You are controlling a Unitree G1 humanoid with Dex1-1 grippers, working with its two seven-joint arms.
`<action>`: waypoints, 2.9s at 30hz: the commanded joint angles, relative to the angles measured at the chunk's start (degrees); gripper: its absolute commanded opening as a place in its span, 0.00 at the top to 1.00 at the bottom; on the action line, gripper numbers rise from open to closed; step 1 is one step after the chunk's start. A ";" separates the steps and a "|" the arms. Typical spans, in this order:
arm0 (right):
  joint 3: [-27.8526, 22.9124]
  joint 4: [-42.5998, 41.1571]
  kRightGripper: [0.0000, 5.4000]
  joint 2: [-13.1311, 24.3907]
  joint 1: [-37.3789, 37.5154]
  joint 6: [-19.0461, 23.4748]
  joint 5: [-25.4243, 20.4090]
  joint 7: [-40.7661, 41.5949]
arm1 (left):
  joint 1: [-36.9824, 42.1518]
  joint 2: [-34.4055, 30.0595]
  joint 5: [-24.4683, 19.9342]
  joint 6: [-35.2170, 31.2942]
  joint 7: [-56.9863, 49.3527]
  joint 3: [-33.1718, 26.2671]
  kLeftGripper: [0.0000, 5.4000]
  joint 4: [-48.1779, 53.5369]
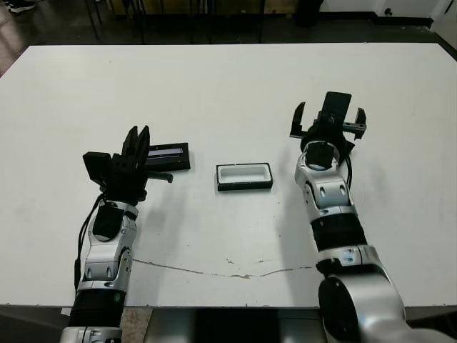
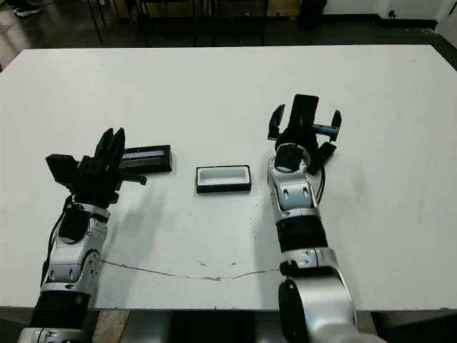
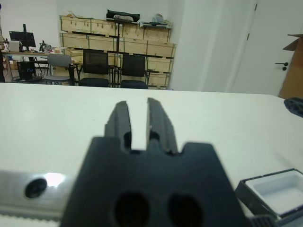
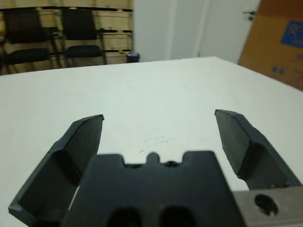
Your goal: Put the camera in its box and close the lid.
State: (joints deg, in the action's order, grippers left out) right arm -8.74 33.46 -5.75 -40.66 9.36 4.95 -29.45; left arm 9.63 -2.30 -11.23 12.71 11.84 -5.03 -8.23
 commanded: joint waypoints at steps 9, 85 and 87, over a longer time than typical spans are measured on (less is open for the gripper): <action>-5.22 15.24 0.00 0.66 -3.39 -10.60 -4.98 -3.35 | -1.12 -0.84 0.68 -0.80 0.14 -0.28 1.00 -0.81; -9.04 27.65 0.85 -4.91 -1.38 -28.39 -10.18 -16.15 | -0.68 -1.06 -0.50 -4.73 1.91 -0.97 1.00 0.54; -7.74 25.63 0.85 -4.78 -1.07 -29.20 -8.73 -16.40 | -0.76 -1.07 -0.48 -4.57 2.00 -0.98 1.00 0.44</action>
State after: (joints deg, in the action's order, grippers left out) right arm -16.71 59.65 -9.35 -43.52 -19.66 -4.07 -45.48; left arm 9.96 -2.84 -12.13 8.37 14.14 -5.95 -7.55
